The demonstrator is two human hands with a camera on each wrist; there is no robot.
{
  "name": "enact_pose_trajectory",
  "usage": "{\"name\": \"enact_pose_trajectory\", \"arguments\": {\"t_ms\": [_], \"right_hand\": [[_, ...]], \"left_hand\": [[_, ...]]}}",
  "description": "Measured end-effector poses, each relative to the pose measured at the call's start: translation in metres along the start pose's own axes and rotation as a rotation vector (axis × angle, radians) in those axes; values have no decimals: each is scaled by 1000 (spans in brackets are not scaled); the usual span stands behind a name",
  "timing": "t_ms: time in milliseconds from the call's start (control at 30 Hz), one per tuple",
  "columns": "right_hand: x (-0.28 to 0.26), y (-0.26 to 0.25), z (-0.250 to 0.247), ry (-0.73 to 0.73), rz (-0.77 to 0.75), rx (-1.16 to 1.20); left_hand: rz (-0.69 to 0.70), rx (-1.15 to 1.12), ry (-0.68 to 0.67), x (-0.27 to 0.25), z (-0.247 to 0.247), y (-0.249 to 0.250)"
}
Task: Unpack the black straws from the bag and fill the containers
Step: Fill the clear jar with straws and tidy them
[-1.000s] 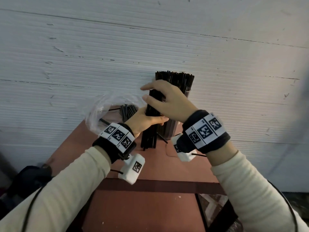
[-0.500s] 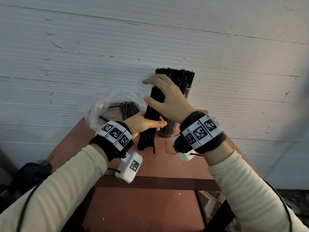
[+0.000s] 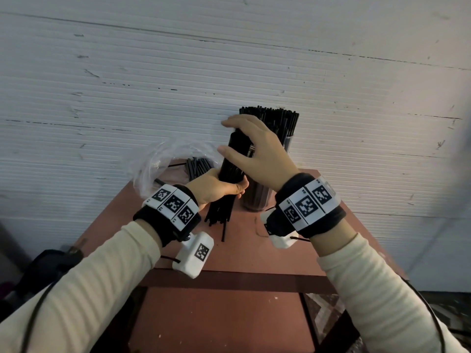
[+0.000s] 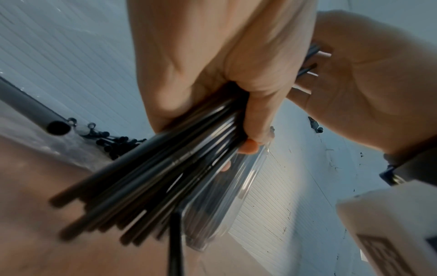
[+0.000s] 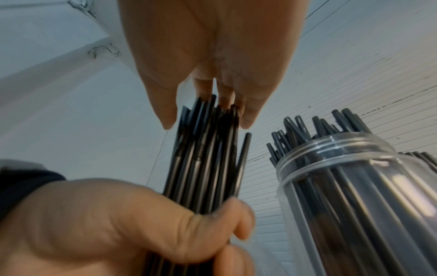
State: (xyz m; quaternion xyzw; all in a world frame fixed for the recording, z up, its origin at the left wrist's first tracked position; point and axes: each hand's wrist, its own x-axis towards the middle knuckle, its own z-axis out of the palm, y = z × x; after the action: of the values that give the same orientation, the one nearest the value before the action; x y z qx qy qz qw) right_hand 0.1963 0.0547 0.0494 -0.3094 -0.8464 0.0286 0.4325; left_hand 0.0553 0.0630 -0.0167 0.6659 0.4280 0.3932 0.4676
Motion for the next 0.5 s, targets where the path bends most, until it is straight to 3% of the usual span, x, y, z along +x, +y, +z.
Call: {"name": "enact_pose_trajectory", "arguments": {"t_ms": [233, 400, 500], "right_hand": [[6, 3, -11, 190, 127, 81], [7, 9, -7, 15, 246, 86], [9, 8, -2, -19, 260, 65]], "left_hand": [[126, -10, 43, -8, -15, 18], [108, 31, 23, -11, -22, 23], [105, 23, 11, -10, -25, 19]]}}
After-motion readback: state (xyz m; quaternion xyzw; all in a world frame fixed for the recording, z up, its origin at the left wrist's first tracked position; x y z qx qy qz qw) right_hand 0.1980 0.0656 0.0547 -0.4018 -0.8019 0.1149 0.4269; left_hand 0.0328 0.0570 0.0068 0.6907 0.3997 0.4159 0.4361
